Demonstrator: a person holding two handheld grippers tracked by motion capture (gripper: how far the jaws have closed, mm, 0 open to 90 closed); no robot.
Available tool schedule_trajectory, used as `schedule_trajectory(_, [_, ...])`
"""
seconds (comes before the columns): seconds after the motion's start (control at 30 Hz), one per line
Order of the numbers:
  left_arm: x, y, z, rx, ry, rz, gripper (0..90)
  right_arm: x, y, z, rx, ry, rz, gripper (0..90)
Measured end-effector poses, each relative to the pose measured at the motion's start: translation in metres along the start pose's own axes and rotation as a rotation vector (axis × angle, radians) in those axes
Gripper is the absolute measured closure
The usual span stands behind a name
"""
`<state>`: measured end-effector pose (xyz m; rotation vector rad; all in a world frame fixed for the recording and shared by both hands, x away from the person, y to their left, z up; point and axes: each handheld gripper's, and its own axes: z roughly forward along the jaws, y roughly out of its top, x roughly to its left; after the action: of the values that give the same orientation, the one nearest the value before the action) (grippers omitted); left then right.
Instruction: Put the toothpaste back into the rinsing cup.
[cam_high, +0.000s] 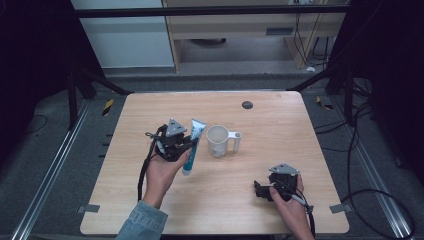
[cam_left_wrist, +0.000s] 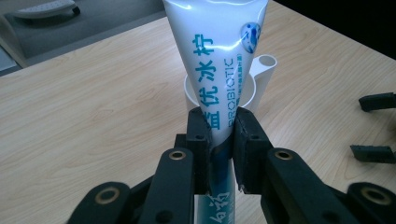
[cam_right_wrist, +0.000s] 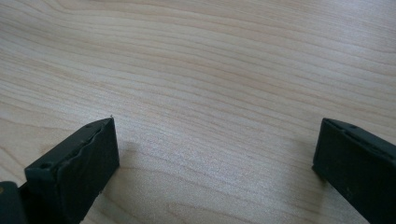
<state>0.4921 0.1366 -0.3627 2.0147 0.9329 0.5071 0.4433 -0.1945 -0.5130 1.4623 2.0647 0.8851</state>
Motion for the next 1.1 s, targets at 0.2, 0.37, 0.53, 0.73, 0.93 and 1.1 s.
schedule_trajectory(0.2, [-0.01, 0.007, 0.003, -0.019, -0.011, 0.005, 77.9, 0.0, 0.0, 0.0, 0.001, -0.001, 0.001, 0.4])
schedule_trajectory(0.37, [-0.015, 0.015, 0.004, -0.035, -0.023, 0.01, 77.9, 0.0, 0.0, 0.0, 0.0, 0.0, 0.0, 0.4])
schedule_trajectory(0.53, [-0.022, 0.024, 0.005, -0.047, -0.028, 0.017, 77.9, 0.0, 0.0, 0.0, 0.001, -0.001, 0.001, 0.4])
schedule_trajectory(0.73, [-0.028, 0.031, 0.007, -0.063, -0.037, 0.019, 77.9, 0.0, 0.0, 0.0, 0.001, -0.001, 0.001, 0.4])
schedule_trajectory(0.93, [-0.033, 0.035, 0.006, -0.083, -0.039, 0.014, 77.9, 0.0, 0.0, 0.0, 0.0, 0.0, 0.0, 0.4])
schedule_trajectory(1.1, [-0.034, 0.038, 0.005, -0.099, -0.038, 0.008, 78.0, 0.0, 0.0, 0.0, 0.001, -0.001, 0.001, 0.4])
